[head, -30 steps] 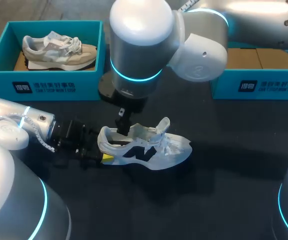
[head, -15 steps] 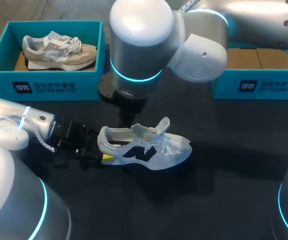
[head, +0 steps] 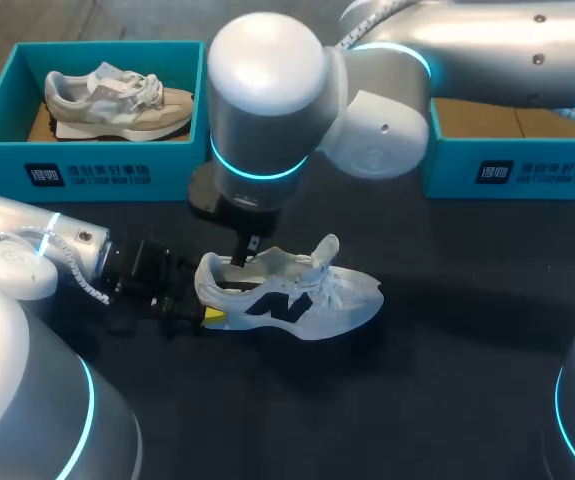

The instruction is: Take the shoe out of the shoebox, open the shoe tongue, remove and reinsert the insole, then place the shoe into the shoebox

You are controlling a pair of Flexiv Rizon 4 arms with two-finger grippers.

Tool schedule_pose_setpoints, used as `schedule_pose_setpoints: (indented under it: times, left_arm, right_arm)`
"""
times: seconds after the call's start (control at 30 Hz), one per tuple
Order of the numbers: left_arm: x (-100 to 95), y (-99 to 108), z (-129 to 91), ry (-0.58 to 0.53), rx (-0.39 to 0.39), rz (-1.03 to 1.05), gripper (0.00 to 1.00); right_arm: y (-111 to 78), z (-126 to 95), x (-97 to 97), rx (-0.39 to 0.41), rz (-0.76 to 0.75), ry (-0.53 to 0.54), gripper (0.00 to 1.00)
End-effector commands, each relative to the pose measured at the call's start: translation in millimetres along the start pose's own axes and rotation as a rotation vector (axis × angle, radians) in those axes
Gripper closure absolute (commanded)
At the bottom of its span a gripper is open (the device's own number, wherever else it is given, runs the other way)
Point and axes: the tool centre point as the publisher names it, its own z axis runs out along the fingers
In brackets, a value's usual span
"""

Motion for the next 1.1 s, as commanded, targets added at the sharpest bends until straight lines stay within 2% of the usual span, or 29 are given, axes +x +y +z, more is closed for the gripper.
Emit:
schedule_pose_setpoints:
  times: [0.03,0.57,0.6,0.8,1.1]
  left_arm:
    - [-0.8,2,2,-0.002,0.000,0.000,1.00]
    - [-0.8,2,2,-0.002,0.000,0.000,1.00]
    - [-0.8,2,2,-0.002,0.000,0.000,1.00]
    - [-0.8,2,2,-0.002,0.000,0.000,1.00]
    - [-0.8,2,2,-0.002,0.000,0.000,1.00]
  right_arm:
    - [5.2,15,0.4,0.005,0.002,0.003,1.00]
    - [5.2,15,0.4,0.005,0.002,0.003,1.00]
    - [5.1,15,-0.3,0.045,-0.009,0.001,1.00]
    - [3.0,20,2.7,0.088,-0.095,-0.003,1.00]
    - [-2.3,43,9.5,0.157,-0.193,0.024,1.00]
